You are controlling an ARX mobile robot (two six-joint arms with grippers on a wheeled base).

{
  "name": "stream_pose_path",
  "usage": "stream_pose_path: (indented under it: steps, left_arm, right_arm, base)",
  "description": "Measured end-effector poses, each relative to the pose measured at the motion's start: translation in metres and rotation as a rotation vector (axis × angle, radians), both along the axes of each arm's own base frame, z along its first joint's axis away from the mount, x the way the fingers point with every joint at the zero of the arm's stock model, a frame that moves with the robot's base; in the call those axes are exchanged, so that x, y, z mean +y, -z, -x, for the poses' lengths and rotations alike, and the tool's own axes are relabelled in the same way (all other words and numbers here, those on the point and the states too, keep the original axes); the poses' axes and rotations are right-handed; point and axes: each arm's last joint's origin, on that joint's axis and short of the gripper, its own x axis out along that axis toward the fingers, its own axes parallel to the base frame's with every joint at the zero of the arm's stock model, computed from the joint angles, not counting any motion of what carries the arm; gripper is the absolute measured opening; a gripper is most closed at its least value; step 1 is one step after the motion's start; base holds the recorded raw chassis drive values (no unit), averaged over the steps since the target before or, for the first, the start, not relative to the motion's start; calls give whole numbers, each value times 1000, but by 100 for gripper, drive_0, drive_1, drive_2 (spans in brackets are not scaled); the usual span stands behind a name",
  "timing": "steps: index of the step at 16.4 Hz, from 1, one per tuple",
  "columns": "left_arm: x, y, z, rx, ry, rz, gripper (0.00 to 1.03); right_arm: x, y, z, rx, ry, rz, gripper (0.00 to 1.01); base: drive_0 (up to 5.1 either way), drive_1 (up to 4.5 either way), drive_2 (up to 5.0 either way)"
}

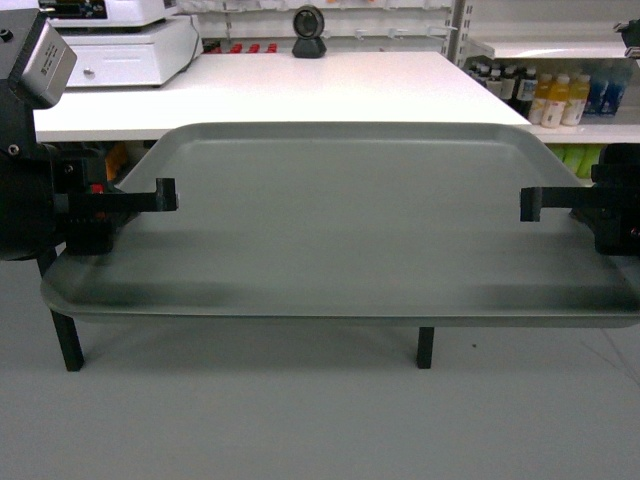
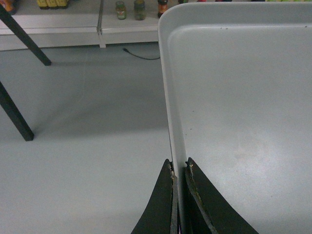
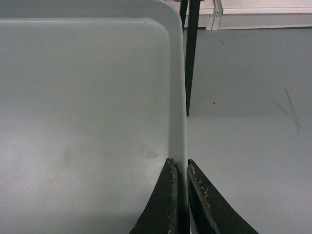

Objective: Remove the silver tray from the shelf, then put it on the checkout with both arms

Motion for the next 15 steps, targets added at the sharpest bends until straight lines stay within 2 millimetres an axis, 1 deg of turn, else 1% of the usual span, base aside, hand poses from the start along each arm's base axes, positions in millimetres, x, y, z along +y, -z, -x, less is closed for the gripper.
stream_pose_path:
  steps: [1, 13, 15]
  left_arm:
    - [0, 0, 0, 3, 0, -1, 4]
    - [1, 0, 0, 1, -4, -1, 4]
    - [1, 0, 0, 4, -4, -3, 4]
  right_arm:
    - [0, 0, 0, 5, 1, 2, 3]
    - [1, 1, 0, 3, -1, 4, 3]
    - [2, 1, 1, 4, -1, 4, 3]
  base:
    - [-497, 248, 248]
    - [0, 0, 0]
    - [8, 422, -406]
